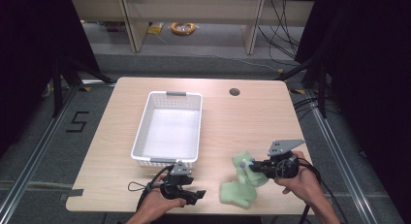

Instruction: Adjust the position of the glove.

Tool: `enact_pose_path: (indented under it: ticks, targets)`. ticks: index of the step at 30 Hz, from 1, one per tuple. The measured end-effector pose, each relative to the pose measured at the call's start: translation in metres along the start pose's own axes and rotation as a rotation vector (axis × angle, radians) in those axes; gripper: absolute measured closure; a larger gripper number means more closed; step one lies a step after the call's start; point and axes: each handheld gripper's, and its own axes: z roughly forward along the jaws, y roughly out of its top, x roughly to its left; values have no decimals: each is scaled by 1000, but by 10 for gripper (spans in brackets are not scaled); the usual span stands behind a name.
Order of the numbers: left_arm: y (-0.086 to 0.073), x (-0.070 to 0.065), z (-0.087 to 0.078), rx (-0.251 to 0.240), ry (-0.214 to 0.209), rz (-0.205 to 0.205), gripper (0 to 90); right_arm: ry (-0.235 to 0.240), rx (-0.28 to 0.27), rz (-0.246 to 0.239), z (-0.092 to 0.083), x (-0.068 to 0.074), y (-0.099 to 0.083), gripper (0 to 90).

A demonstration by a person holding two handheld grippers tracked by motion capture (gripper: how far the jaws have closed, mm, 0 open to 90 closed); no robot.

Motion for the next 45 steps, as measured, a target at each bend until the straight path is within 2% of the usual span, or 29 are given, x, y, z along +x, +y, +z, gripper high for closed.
enact_pose_path:
  ticks: [2, 3, 4, 5, 8, 9, 12, 13, 15, 16, 19, 23, 25, 26, 28, 30, 31, 32, 33, 34, 36, 40, 41, 42, 43, 45]
  targets:
    - [3, -3, 2, -22, -14, -8, 338, 34, 12, -16, 2, 10, -4, 855]
    - [3, -3, 2, -22, -14, -8, 338, 34, 12, -16, 2, 10, -4, 855]
    - [4, -2, 1, -10, -18, 15, 338, 43, 15, -30, 4, 12, -5, 855]
    - [5, -4, 3, -25, -14, 2, 339, 47, 20, -28, 5, 15, -6, 854]
    - [7, -7, 4, -16, -24, 16, 344, 77, 30, -52, 12, 21, -7, 854]
    - [8, -8, 5, -28, -31, 12, 346, 89, 39, -41, 15, 23, -8, 854]
    - [11, -11, 6, -33, -33, 17, 349, 116, 47, -82, 26, 25, -10, 853]
    - [12, -10, 6, -30, -35, 34, 349, 127, 59, -71, 29, 27, -11, 853]
    - [14, -13, 8, -38, -36, 13, 354, 144, 67, -93, 36, 27, -12, 852]
    - [15, -13, 9, -35, -39, 23, 355, 153, 78, -98, 39, 28, -13, 851]
    - [17, -15, 13, -29, -49, 43, 372, 161, 106, -107, 52, 28, -17, 847]
    - [20, -19, 20, -19, -60, 50, 386, 168, 117, -108, 57, 27, -20, 839]
    - [22, -21, 23, -11, -71, 68, 398, 169, 110, -112, 58, 25, -20, 826]
    - [23, -22, 26, -17, -73, 63, 402, 169, 103, -109, 58, 25, -21, 813]
    - [26, -22, 29, -8, -82, 73, 416, 160, 96, -105, 57, 26, -21, 780]
    - [27, -22, 33, -5, -84, 57, 416, 146, 86, -92, 55, 27, -22, 714]
    - [28, -21, 33, -1, -90, 69, 416, 132, 77, -70, 53, 28, -23, 687]
    - [29, -20, 35, -3, -92, 61, 422, 117, 70, -49, 50, 30, -24, 680]
    - [29, -20, 35, -1, -95, 59, 428, 110, 49, -52, 47, 31, -25, 656]
    - [29, -20, 36, -2, -96, 59, 432, 75, 29, -6, 37, 35, -28, 624]
    - [29, -20, 37, 1, -97, 66, 435, 56, 27, 0, 32, 37, -29, 616]
    - [30, -22, 37, 0, -108, 66, 453, -43, 33, 45, 18, 43, -40, 600]
    - [31, -21, 37, 0, -107, 73, 454, -49, 47, 53, 16, 43, -43, 602]
    - [32, -21, 37, 0, -114, 64, 453, -48, 31, 75, 16, 44, -52, 610]
    - [32, -22, 38, -2, -127, 49, 453, -48, 31, 75, 16, 44, -52, 610]
    - [34, -21, 38, 0, -130, 49, 457, -44, 40, 98, 15, 47, -57, 615]
